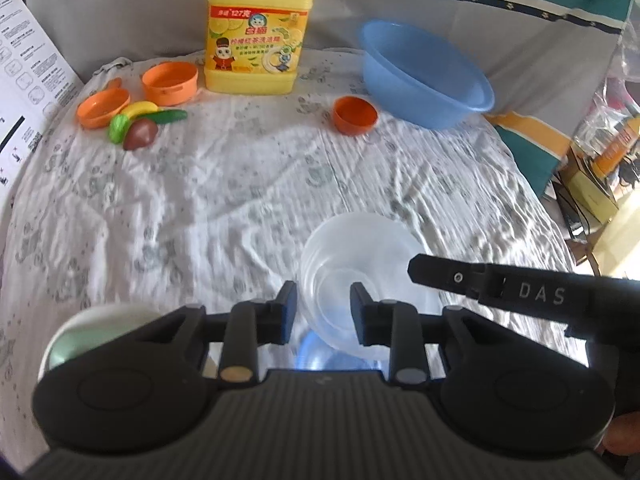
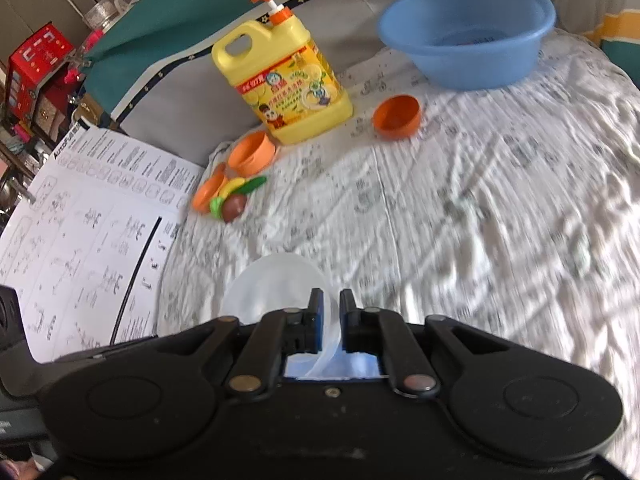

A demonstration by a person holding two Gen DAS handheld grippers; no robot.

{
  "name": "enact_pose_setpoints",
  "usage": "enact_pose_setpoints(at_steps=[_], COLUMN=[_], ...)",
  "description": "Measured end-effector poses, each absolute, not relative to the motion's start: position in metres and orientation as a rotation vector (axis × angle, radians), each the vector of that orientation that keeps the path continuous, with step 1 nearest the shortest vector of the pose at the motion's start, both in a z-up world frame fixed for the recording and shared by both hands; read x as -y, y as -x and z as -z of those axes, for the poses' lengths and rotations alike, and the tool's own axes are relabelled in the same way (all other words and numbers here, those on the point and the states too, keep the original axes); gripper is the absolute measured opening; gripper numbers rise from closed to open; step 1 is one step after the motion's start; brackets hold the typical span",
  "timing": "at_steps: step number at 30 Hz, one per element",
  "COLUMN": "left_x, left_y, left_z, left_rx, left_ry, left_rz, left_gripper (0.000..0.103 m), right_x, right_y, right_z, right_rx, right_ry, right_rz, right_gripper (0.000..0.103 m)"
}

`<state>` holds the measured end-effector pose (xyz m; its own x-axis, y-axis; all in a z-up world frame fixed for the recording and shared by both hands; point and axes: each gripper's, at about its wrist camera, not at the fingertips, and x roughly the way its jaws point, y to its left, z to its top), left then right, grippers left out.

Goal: Organize plates and bowls
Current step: 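Carry the white bowl with both tools and lower it into the blue bowl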

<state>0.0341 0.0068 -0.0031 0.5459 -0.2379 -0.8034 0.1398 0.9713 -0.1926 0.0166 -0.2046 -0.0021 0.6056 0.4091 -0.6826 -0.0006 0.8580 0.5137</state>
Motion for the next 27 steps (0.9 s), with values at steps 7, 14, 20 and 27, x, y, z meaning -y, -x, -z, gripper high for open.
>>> enact_pose_setpoints(at_steps=[7,14,20,27], left_x=[-0.006,-0.002,0.003,0.006], left_y=[-0.009,0.000,0.000,-0.002], left_z=[0.008,0.018,0.025,0.032], left_rx=[-0.988,-1.018,-1.039,-1.063], left_ry=[0.114,0.112,0.099,0.087], left_rz=[0.238,0.243,0.246,0.250], left_gripper=[0.030,0.031,0.033,0.034], right_x=[0.205,0.203,0.203,0.204], right_y=[0.013,0.028,0.029,0.027], right_z=[0.008,0.012,0.020,0.028], right_rx=[-0.915,-0.926,-0.953,-0.974], right_ry=[-0.494,-0.472,-0.471,-0.475], right_rz=[-0.246,-0.243,-0.235,-0.230], right_gripper=[0.009,0.009,0.010,0.011])
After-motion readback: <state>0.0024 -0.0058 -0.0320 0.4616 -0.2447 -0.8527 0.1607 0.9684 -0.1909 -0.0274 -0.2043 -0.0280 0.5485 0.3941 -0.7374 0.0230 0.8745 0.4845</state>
